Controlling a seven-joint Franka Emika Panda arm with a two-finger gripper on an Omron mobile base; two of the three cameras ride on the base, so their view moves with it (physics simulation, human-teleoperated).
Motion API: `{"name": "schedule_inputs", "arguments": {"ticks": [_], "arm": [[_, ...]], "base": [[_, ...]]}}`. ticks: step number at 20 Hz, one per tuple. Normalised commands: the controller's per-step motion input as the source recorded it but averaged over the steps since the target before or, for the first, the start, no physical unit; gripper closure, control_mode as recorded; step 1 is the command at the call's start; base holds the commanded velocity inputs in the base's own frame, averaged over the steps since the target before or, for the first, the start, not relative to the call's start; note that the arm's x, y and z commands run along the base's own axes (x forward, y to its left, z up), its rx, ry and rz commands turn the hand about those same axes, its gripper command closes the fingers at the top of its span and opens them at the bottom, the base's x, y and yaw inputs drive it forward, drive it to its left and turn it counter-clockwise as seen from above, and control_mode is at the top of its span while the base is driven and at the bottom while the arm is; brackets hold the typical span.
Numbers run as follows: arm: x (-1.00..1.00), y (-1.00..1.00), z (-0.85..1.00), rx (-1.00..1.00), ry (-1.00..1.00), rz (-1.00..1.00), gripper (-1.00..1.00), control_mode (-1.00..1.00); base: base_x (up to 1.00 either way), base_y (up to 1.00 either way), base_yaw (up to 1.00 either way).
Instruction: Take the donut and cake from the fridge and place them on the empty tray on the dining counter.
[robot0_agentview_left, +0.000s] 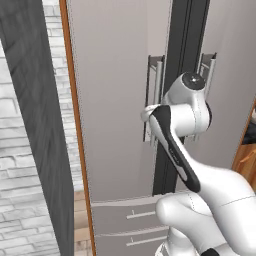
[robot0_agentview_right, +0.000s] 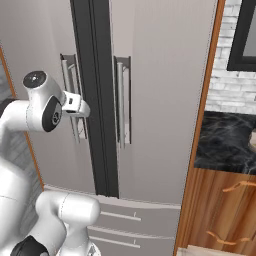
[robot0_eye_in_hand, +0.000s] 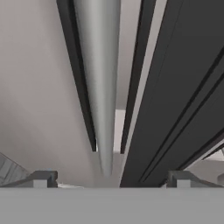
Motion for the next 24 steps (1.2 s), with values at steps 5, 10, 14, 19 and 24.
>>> {"name": "schedule_inputs", "arguments": {"ticks": [5,10,14,19,24], "arm": [[0.18,0.01,0.00,0.00,-0.17,-0.01,-1.00,-1.00],[0.31,0.00,0.00,0.00,-0.09,-0.01,-1.00,-1.00],[0.44,0.00,0.00,0.00,-0.01,0.00,-1.00,-1.00],[0.40,0.02,0.00,0.00,0.00,0.00,-1.00,-1.00],[0.41,0.09,0.00,0.00,-0.01,0.00,1.00,-1.00]], "base": [[0.00,0.00,0.00],[0.00,0.00,0.00],[0.00,0.00,0.00],[0.00,0.00,0.00],[0.00,0.00,0.00]]}}
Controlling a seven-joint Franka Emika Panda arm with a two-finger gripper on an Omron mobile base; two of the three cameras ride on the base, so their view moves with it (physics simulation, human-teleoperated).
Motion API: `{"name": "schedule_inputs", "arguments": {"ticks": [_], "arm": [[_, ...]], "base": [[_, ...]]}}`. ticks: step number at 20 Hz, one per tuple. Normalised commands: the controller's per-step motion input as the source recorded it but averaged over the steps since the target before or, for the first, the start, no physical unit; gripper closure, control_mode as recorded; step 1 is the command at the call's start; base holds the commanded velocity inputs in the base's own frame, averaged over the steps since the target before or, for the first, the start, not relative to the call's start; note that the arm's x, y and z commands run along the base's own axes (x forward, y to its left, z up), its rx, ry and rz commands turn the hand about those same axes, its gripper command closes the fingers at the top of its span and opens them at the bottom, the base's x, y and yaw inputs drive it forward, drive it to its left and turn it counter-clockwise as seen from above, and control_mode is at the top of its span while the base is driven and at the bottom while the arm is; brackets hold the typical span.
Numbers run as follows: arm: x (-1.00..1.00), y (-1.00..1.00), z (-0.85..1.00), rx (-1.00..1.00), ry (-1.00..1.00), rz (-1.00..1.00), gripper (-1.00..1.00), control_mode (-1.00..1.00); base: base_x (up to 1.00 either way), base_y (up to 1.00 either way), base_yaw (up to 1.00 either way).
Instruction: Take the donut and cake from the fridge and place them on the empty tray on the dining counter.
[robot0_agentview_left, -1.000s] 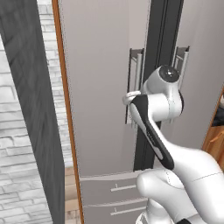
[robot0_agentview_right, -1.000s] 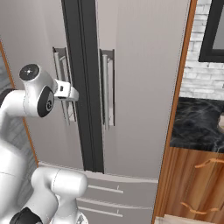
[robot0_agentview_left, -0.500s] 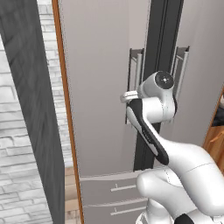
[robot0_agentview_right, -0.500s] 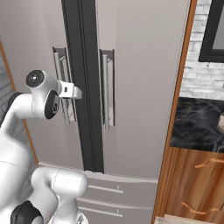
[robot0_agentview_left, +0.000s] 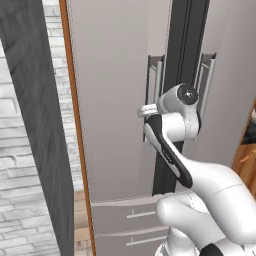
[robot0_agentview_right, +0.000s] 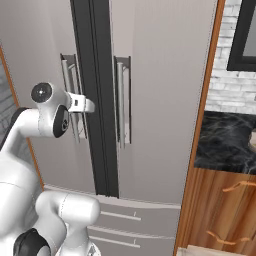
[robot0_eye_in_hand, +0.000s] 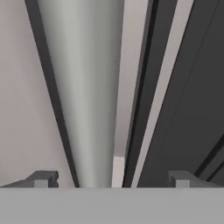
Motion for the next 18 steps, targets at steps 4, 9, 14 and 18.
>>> {"name": "schedule_inputs", "arguments": {"ticks": [4,9,14,18], "arm": [[0.13,0.47,0.00,0.00,0.00,0.00,1.00,-1.00],[-0.10,0.75,0.00,0.00,0.00,0.01,1.00,-1.00],[-0.38,0.70,0.07,0.00,0.00,0.00,1.00,-1.00],[-0.69,0.68,0.16,0.00,0.00,0.00,1.00,-1.00]], "base": [[0.00,0.00,0.00],[0.00,0.00,0.00],[0.00,0.00,0.00],[0.00,0.00,0.00]]}}
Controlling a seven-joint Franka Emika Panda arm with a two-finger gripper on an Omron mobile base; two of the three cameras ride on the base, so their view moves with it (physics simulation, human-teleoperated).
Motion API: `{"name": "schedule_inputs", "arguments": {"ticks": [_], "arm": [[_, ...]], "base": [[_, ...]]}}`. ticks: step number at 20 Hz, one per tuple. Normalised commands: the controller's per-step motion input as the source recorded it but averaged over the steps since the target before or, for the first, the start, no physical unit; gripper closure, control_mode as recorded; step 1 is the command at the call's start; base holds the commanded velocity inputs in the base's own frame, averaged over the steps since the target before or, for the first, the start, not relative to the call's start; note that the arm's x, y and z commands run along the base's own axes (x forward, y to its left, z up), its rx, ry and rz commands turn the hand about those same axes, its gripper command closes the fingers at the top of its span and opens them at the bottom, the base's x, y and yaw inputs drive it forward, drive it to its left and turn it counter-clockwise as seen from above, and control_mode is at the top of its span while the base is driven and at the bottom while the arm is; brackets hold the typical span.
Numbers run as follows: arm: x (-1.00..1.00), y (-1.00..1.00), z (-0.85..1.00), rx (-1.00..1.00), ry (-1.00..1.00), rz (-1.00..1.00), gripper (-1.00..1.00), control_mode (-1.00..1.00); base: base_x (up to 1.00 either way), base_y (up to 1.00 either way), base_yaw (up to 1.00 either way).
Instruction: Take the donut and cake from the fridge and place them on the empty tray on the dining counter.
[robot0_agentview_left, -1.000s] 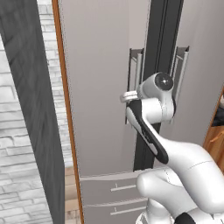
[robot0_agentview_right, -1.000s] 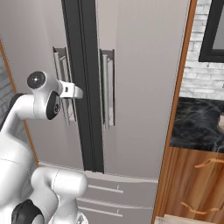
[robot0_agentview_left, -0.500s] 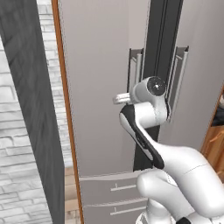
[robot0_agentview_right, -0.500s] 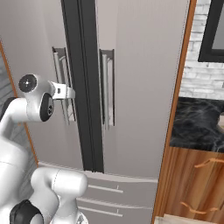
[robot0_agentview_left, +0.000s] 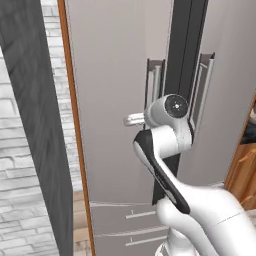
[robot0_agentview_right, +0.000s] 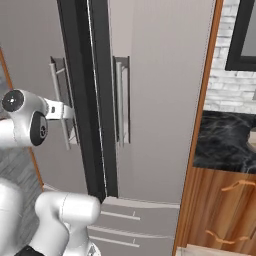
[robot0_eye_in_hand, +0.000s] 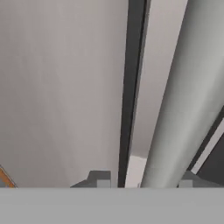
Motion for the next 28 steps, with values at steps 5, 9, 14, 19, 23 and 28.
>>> {"name": "schedule_inputs", "arguments": {"ticks": [5,9,14,19,23,28], "arm": [[-0.75,0.71,0.26,0.03,0.01,0.01,1.00,-1.00],[-0.47,0.54,0.18,0.03,0.03,0.00,1.00,-1.00],[-0.33,0.44,0.16,0.03,0.03,0.00,-1.00,-1.00],[-0.98,-0.73,0.42,0.10,0.00,0.00,-1.00,-1.00],[-0.99,-0.97,0.67,0.22,-0.01,0.00,-1.00,-1.00],[-0.38,-1.00,0.51,0.29,0.01,0.00,-1.00,-1.00]], "base": [[0.00,0.00,0.00],[0.00,0.00,0.00],[0.00,0.00,0.00],[0.00,0.00,0.00],[0.00,0.00,0.00],[0.00,0.00,0.00]]}}
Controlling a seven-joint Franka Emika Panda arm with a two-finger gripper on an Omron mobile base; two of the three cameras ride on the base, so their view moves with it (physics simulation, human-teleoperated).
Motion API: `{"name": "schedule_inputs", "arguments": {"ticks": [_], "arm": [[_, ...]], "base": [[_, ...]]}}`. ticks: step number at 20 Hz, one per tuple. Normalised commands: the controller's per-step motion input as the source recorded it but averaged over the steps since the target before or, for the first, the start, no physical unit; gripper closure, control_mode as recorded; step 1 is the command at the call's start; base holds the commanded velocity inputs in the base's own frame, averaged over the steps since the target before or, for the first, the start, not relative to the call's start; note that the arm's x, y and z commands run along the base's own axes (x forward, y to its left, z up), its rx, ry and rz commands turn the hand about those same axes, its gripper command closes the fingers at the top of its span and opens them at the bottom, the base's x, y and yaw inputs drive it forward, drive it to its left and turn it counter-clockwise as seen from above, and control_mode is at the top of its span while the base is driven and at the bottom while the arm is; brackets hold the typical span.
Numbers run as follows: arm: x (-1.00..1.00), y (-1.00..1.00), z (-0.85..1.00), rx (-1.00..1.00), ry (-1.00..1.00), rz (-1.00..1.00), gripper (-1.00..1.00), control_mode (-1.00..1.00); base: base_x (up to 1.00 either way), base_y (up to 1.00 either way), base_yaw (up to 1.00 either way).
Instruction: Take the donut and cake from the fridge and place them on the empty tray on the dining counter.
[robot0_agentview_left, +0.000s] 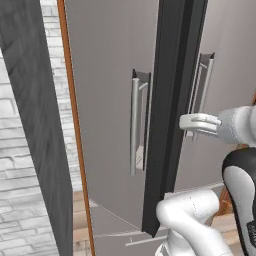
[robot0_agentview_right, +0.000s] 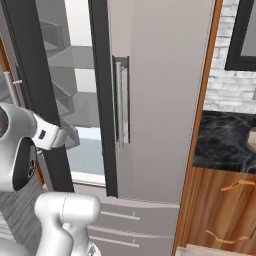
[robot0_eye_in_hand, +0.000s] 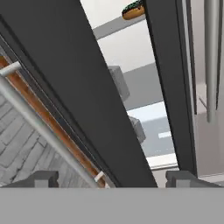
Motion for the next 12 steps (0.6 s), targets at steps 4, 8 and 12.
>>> {"name": "schedule_inputs", "arguments": {"ticks": [4,8,12], "arm": [[0.62,-0.68,0.01,0.34,0.03,0.04,-1.00,-1.00],[1.00,-0.28,-0.03,0.34,0.10,0.08,-1.00,-1.00],[1.00,-0.04,-0.17,0.36,0.20,0.13,-1.00,-1.00]], "base": [[0.00,0.00,0.00],[0.00,0.00,0.00],[0.00,0.00,0.00]]}}
